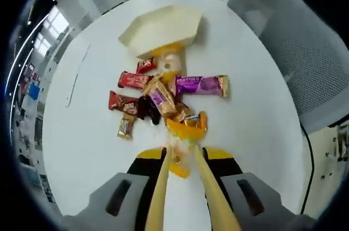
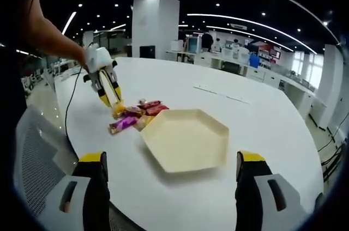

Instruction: Place the target food into the container with the food tongs after gripping and lifting it, then release it inside without dropping or visibly crushing the food.

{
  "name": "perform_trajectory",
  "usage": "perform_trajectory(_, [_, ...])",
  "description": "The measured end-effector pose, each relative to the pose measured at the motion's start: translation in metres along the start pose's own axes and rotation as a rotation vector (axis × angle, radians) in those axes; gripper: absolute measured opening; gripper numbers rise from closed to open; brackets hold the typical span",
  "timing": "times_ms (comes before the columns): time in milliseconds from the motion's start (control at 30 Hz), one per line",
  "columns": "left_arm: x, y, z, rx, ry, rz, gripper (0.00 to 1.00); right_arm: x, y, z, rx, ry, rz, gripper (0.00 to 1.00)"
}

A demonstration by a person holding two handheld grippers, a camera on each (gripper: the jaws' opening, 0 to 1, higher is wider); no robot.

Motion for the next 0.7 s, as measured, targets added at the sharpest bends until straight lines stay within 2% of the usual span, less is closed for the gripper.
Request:
perform_trajectory(200, [0.0038, -0.0019, 0.0042, -0.011, 0.013, 0.028, 0.22, 0.0001, 0.0000, 0.0003, -0.001, 0.001, 0.000, 0.96])
perform_trajectory(300, [0.0039, -0.0021, 0.0065, -0.084, 0.008, 0.030, 0.19, -0.0001, -0.0001, 0.0006, -0.002, 0.002, -0.002, 0.96])
perform_trajectory(367, [0.0036, -0.0024, 0.0095, -0.153, -0.031, 0.002, 0.17, -0.0003, 0.0000, 0.0002, 0.000, 0.005, -0.003, 0.95])
perform_trajectory(400, [0.0045, -0.0020, 0.0094, -0.139, -0.028, -0.025, 0.17, -0.0003, 0.0000, 0.0000, 0.002, 0.005, -0.004, 0.95])
perform_trajectory(500, [0.0022, -0.0008, 0.0077, -0.167, -0.024, -0.026, 0.16, -0.0008, 0.0000, -0.0002, 0.004, 0.007, -0.006, 0.95])
perform_trajectory(700, [-0.0033, 0.0043, 0.0076, -0.209, -0.017, 0.004, 0.16, -0.0007, 0.0000, 0.0007, -0.001, 0.002, -0.003, 0.94])
Point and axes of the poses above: the point that each gripper's makers call its tool centre point, and the gripper's own axes: x roughly forward along the fingers, z roughly to its left, y roughly out of its underside, the point moved 10 cm from there along -x, roughly backward along the fingers, and after that the axes turned 10 degrees about z, right-handed, at the moved point
